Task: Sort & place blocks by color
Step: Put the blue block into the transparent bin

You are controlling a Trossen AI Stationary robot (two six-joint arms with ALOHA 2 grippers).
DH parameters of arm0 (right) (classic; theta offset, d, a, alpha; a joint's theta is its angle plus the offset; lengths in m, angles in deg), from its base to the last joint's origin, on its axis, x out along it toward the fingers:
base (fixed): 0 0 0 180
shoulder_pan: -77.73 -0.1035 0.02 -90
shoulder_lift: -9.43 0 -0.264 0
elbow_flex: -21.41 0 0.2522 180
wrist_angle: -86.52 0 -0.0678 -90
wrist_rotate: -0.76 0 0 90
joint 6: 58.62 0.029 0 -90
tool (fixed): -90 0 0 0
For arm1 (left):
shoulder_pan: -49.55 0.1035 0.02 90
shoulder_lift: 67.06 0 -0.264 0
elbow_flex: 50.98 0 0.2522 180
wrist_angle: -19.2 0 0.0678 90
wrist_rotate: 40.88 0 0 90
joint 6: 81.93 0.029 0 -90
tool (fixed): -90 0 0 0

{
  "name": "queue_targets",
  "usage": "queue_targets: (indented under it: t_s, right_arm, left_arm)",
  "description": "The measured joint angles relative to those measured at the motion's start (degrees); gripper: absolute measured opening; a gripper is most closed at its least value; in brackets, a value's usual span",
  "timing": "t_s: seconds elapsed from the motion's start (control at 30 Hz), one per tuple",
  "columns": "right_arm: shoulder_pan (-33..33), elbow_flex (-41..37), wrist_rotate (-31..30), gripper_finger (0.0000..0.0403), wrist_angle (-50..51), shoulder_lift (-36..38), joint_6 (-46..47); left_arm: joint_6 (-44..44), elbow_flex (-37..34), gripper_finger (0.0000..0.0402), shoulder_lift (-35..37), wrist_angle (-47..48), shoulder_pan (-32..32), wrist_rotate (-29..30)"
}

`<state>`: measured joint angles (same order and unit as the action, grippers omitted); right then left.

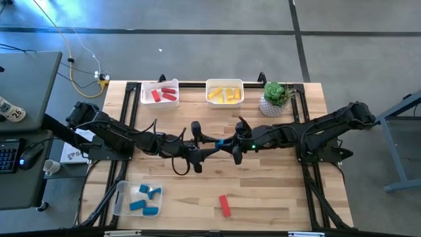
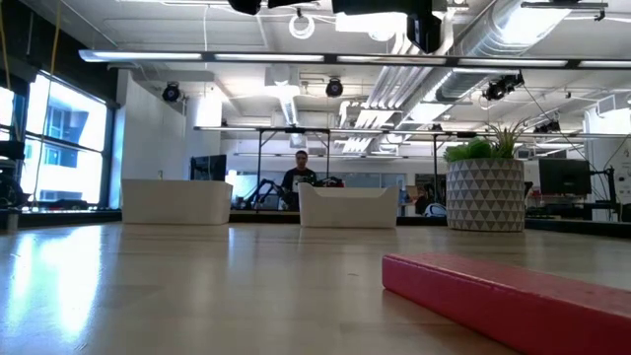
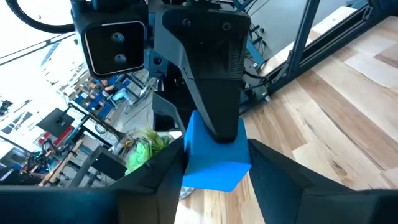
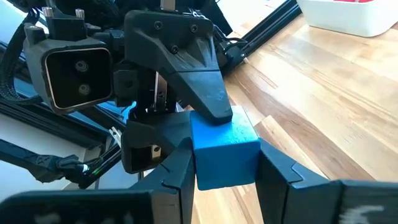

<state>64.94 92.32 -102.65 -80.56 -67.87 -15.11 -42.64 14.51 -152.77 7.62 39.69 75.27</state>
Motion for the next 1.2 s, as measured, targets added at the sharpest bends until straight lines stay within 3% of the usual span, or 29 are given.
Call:
queue_targets:
  t_s: [0.23,0.47,0.63,0.87,1.2]
  right_arm:
    - [0.0,-0.1,0.4,0.01,0.1,0.0,0.7]
    - [0.0,-0.1,0.3,0.0159,-0.8,0.0,0.1]
    - [0.0,0.0,0.0,0.0178,-0.8,0.0,-2.9]
    - [-0.1,0.0,0.0,0.0195,-0.6,0.0,-3.1]
    - [-0.1,0.0,2.5,0.0197,1.2,0.0,-4.1]
  left_arm:
    - [2.2,0.0,0.0106,0.1,0.2,0.2,0.0]
    - [2.7,0.0,0.0106,0.0,0.3,0.2,-0.5]
    - [2.8,0.0,0.0106,0.0,1.4,-0.4,-0.1]
    - [2.5,0.0,0.0106,-0.1,8.5,-3.6,9.1]
    - [-10.1,0.0,0.0106,0.0,18.7,-12.6,11.5]
